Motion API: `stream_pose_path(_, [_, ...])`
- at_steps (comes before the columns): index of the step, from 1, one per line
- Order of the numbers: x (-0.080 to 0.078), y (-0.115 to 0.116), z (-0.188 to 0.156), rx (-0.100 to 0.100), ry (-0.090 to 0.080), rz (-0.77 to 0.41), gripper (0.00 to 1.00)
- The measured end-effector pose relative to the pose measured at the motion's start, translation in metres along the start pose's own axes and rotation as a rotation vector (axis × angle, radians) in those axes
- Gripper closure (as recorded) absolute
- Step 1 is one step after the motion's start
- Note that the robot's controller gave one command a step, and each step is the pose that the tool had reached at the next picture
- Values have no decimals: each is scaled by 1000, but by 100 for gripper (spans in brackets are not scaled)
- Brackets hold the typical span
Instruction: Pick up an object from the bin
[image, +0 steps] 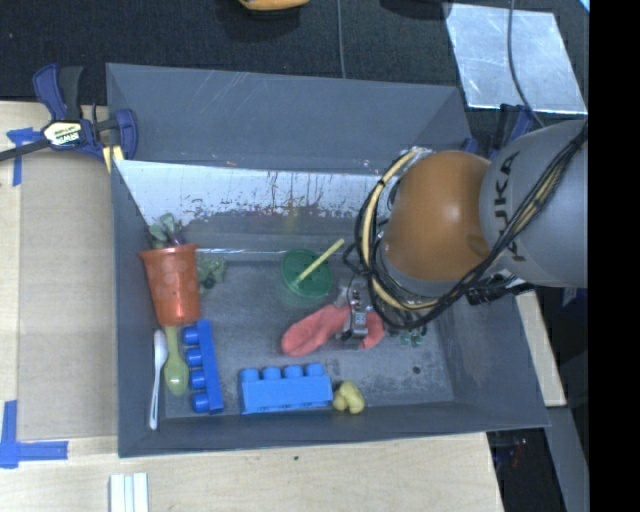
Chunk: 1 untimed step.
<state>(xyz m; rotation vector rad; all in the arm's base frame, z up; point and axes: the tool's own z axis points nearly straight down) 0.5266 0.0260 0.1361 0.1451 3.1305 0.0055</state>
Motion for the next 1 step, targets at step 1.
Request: stream_pose_path(1, [-2,0,-75,0,1,-45,100])
